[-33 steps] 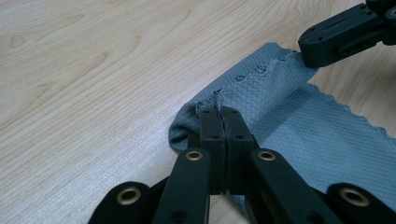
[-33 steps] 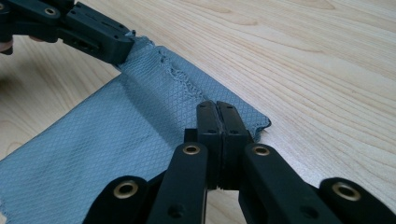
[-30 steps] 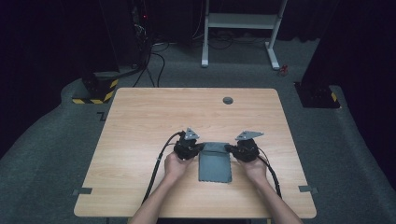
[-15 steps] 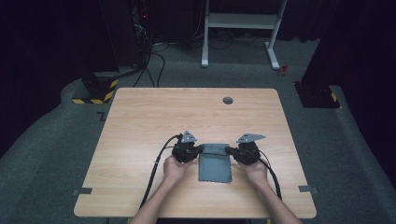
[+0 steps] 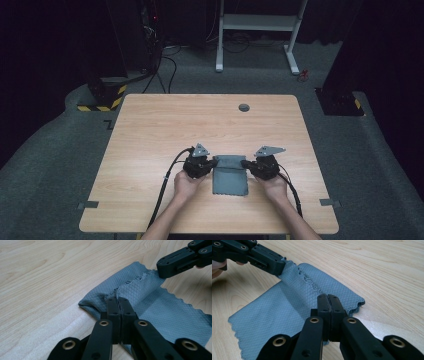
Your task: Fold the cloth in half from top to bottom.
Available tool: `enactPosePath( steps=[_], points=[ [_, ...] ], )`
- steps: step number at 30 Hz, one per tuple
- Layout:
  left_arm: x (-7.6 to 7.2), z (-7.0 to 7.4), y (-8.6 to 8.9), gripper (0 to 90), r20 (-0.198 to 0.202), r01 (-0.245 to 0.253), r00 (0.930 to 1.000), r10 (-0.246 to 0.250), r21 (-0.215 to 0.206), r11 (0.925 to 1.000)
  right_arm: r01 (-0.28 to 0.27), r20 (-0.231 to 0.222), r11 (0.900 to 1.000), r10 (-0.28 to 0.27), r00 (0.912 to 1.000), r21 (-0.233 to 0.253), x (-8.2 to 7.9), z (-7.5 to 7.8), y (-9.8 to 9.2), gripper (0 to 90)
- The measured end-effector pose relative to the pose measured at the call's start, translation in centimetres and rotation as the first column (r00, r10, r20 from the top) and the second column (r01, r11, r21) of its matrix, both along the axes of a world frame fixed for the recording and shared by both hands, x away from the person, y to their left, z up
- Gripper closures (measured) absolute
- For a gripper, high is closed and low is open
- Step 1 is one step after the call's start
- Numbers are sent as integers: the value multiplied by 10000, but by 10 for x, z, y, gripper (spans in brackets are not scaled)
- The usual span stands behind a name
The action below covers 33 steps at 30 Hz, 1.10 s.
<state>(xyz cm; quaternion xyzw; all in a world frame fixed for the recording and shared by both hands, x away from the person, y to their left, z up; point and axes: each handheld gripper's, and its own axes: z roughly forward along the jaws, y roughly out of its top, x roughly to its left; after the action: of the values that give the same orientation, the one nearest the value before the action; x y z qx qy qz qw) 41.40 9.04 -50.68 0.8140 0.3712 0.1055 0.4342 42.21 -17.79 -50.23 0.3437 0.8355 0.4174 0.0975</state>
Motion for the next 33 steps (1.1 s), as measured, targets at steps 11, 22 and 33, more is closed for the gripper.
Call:
enactPosePath(
  steps=[11, 22, 33],
  points=[
    [-7, -1, 2, 889, 40, 80, 10000, -80, -52, 10000, -147, 22, 9999, 147, 9999, 61, -6, -1, -1, 898],
    [-14, 0, 3, 889, 102, 140, 9999, -138, -162, 9998, -239, 69, 9996, 238, 9997, 171, -12, -1, -3, 898],
    [-21, -3, 1, 889, 81, 282, 9996, -282, -59, 9996, -353, 184, 9993, 350, 9992, 136, -20, -2, -5, 898]
  ],
)
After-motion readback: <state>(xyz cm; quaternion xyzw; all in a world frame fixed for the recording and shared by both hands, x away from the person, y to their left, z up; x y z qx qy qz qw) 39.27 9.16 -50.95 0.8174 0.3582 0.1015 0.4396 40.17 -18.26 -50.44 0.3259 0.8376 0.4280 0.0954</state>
